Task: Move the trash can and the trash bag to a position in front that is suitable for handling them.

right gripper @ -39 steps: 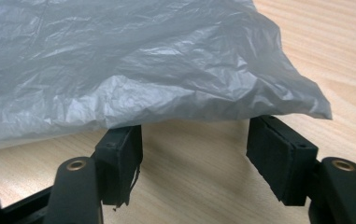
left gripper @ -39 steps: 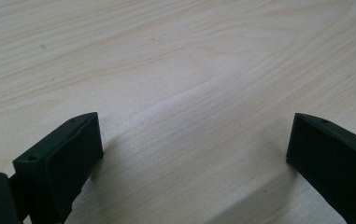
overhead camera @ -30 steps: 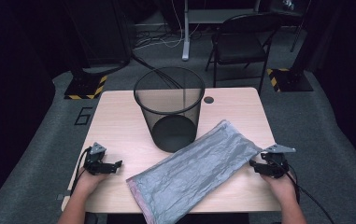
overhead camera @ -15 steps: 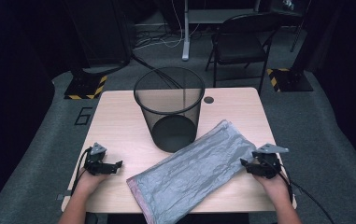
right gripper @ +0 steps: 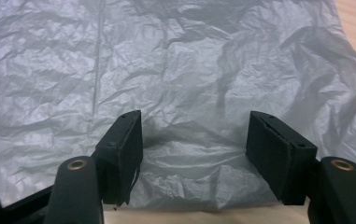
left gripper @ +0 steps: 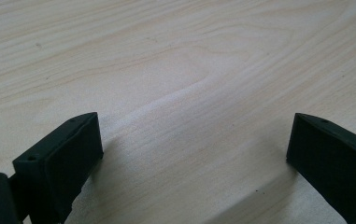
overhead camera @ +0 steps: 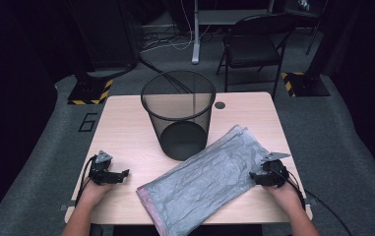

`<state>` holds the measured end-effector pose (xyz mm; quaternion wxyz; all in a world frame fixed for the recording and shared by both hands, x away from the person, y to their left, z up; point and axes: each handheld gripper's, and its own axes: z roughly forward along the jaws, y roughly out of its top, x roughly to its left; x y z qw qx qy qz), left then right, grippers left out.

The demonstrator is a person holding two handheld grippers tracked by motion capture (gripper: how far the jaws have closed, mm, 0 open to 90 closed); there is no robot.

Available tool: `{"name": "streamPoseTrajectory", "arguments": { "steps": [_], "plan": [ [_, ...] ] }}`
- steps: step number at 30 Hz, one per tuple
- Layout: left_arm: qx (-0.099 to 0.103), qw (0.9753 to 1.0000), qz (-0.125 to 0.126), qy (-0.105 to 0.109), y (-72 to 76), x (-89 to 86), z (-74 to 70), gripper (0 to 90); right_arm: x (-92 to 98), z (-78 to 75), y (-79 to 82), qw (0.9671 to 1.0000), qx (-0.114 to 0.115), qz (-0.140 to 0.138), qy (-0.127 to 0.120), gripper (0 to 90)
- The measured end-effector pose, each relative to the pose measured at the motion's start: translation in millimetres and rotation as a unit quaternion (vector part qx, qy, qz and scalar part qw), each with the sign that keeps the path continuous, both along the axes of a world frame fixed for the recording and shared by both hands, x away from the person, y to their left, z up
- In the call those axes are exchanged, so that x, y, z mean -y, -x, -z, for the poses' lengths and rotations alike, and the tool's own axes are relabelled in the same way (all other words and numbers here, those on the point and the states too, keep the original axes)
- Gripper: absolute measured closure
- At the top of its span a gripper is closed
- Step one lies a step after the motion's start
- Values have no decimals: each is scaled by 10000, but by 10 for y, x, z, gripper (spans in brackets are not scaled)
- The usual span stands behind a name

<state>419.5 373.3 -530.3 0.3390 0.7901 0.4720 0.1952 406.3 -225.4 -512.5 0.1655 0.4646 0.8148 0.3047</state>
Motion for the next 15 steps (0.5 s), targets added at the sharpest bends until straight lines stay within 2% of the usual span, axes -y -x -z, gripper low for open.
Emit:
{"name": "streamPoseTrajectory", "arguments": {
  "steps": [1,5,9,13,15],
  "plan": [
    [0,10000,0,0,0,0,0,30,0,0,0,10000,0,0,0,352],
    [-6,10000,-3,3,1,2,-1,30,149,1,-177,9996,47,276,24,348],
    [-7,10000,-6,5,1,3,-1,30,236,17,-367,9977,143,668,-21,343],
    [-6,10000,-6,5,0,2,-1,30,299,-9,-566,9915,267,1263,185,338],
    [-6,10000,-6,6,1,2,-1,30,302,-75,-583,9898,236,1404,98,336]
  ]
}}
